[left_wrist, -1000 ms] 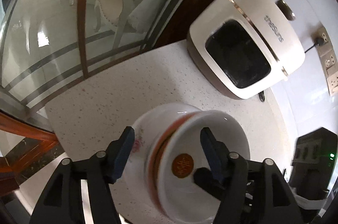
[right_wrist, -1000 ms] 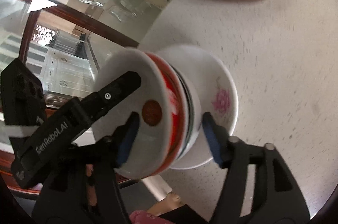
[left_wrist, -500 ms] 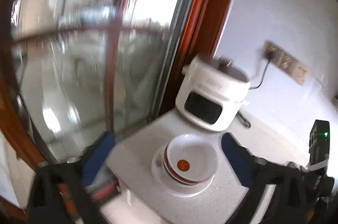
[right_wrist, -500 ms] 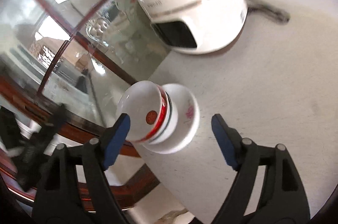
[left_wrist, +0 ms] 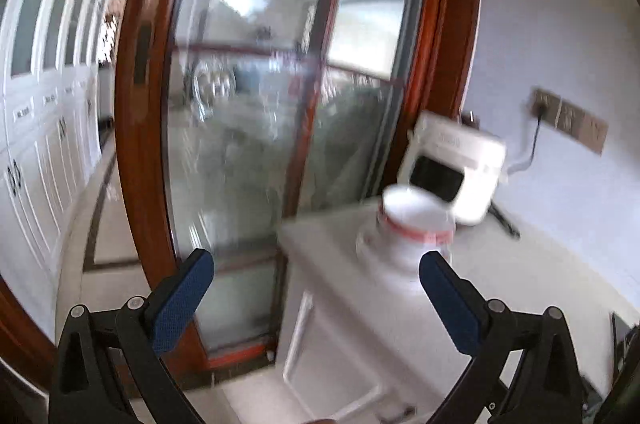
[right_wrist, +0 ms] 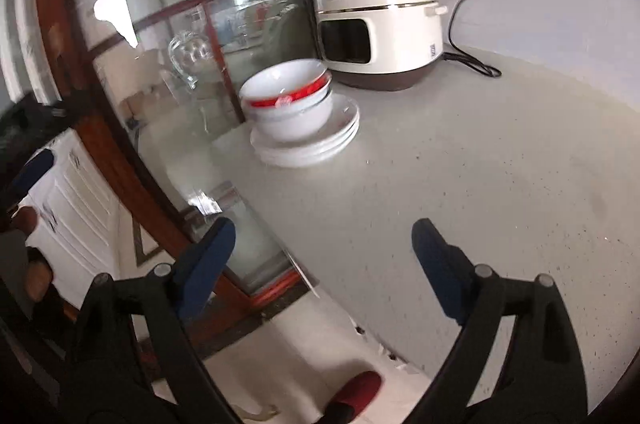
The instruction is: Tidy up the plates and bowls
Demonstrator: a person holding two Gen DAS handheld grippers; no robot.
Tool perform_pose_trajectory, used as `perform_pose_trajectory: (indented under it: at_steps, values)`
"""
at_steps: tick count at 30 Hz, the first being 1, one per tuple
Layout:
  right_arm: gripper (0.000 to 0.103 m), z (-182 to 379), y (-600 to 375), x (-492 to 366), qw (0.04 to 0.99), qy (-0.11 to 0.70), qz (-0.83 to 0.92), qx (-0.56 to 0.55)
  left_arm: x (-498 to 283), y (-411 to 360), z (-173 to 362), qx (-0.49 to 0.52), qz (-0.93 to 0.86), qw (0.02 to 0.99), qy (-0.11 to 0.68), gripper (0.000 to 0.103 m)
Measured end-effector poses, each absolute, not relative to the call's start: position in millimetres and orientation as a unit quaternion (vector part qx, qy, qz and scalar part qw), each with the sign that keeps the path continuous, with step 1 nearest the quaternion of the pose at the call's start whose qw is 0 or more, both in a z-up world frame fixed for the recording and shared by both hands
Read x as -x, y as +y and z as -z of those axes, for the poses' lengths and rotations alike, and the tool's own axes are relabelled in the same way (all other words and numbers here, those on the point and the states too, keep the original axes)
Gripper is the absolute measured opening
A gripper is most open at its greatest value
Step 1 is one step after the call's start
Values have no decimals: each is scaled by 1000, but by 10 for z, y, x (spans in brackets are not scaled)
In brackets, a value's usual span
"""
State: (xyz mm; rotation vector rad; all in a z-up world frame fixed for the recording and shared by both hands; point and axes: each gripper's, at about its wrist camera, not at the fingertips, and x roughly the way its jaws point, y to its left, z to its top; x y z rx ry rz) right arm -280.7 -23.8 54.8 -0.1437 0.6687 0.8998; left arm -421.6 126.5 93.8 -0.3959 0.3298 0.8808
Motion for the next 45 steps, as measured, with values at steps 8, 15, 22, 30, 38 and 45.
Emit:
perform_pose_trajectory:
  at_steps: [8, 15, 22, 30, 38, 45]
  values:
    - [100, -486, -299, 3087, 850, 249, -441, 142, 4267, 1094, -536, 205, -416, 865, 189, 103]
    - [102, -492, -318, 3280, 850, 213, -452, 165, 4368, 1068, -507, 198, -417, 867, 186, 103]
    - [102, -525, -363, 3430, 855, 176, -455, 175, 4391, 1004, -475, 181, -420, 870, 183, 103]
    - [103, -595, -440, 3541, 860, 140, -458, 179, 4397, 916, -485, 168, -424, 873, 175, 103]
    - [103, -589, -507, 3509, 863, 155, -450, 171, 4390, 818, -502, 162, -421, 875, 175, 103]
    - [103, -568, -543, 3460, 867, 169, -440, 162, 4354, 796, -516, 159, -418, 877, 178, 103]
